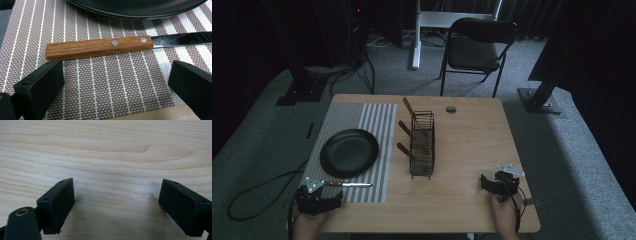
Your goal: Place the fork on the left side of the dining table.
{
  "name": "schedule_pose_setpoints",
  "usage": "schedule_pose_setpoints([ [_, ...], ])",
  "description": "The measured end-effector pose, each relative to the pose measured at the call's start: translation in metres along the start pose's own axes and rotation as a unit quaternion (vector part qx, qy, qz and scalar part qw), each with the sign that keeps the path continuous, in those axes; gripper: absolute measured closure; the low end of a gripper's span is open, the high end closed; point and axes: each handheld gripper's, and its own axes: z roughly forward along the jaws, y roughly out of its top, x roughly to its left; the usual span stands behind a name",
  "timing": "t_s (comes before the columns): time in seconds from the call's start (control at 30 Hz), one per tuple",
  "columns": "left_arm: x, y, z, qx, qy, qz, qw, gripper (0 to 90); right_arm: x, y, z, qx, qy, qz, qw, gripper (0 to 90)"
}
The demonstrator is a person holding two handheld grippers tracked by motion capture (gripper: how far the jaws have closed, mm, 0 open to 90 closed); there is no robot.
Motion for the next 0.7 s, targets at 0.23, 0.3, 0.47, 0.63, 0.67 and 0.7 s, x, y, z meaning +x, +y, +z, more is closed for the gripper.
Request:
schedule_pose_setpoints([
  [0.23,0.001,0.001,-0.001,0.006,-0.006,0.008,0.9999,0.7,0.0,0.0,0.0,0.0,0.0,0.0,1.0,13.1],
  [0.3,0.002,0.0,-0.002,0.006,-0.009,0.01,0.9999,0.7,0.0,0.0,0.0,0.0,0.0,0.0,1.0,13.1],
  [0.47,-0.002,0.003,-0.007,0.003,-0.016,0.023,0.9996,0.7,0.0,0.0,0.0,0.0,0.0,0.001,1.0,13.1],
  [0.63,-0.007,0.007,-0.008,0.006,-0.032,0.034,0.9989,0.7,0.0,0.0,0.0,0.0,0.0,0.001,1.0,13.1],
  [0.67,-0.008,0.008,-0.007,0.008,-0.033,0.036,0.9988,0.7,0.0,0.0,0.0,0.0,0.0,0.001,1.0,13.1],
  [0.7,-0.009,0.009,-0.006,0.009,-0.039,0.038,0.9985,0.7,0.0,0.0,0.0,0.0,0.0,0.001,1.0,13.1],
])
